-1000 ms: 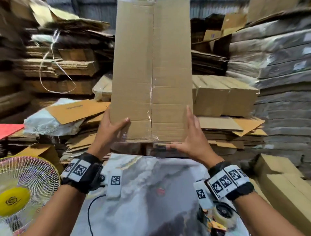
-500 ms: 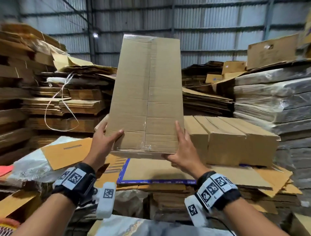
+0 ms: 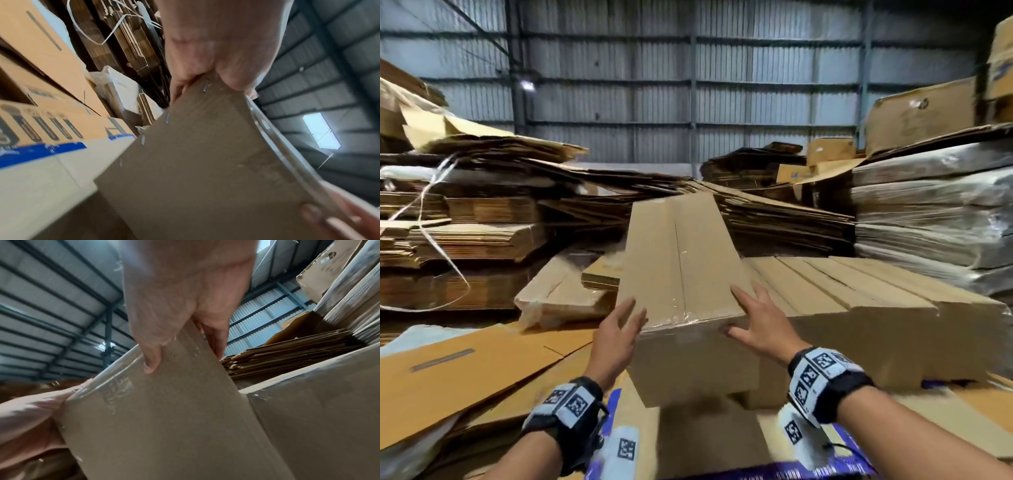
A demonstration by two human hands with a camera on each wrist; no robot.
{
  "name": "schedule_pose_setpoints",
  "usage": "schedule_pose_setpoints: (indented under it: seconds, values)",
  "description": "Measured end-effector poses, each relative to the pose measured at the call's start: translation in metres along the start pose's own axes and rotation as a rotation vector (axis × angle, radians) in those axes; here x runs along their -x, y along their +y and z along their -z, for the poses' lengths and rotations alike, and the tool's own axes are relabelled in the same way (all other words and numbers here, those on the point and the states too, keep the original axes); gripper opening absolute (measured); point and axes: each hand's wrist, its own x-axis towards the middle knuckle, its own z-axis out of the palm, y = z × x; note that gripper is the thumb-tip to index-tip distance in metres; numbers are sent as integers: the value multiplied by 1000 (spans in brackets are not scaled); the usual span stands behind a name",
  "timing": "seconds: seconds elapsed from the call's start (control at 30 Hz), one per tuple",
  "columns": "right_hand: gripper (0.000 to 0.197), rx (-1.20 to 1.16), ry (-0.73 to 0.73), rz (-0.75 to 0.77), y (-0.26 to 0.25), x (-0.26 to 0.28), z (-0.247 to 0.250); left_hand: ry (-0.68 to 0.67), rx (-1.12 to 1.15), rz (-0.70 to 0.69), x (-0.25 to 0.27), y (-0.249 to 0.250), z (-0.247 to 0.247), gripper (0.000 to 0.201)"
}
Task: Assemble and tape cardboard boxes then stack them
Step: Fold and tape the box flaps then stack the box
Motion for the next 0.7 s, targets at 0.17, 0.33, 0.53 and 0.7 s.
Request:
schedule_pose_setpoints:
  seconds: [0.17,0.33,0.53,0.7]
  values:
    - [64,430,-273,-44,44,-26,-67,-333,-792,-108,-33,-73,-42,81]
    - [92,464,-298,-80,63,-31,-96,-266,-1153,-285,-50,-102,-58,76]
    - [102,366,-438,-158,45,-46,-76,-574,-1307,-135,-73,-81,-47,94]
    - [100,195,-194,-97,29,-20,-33,-516,-1015,-291,-53,-25,-53,99]
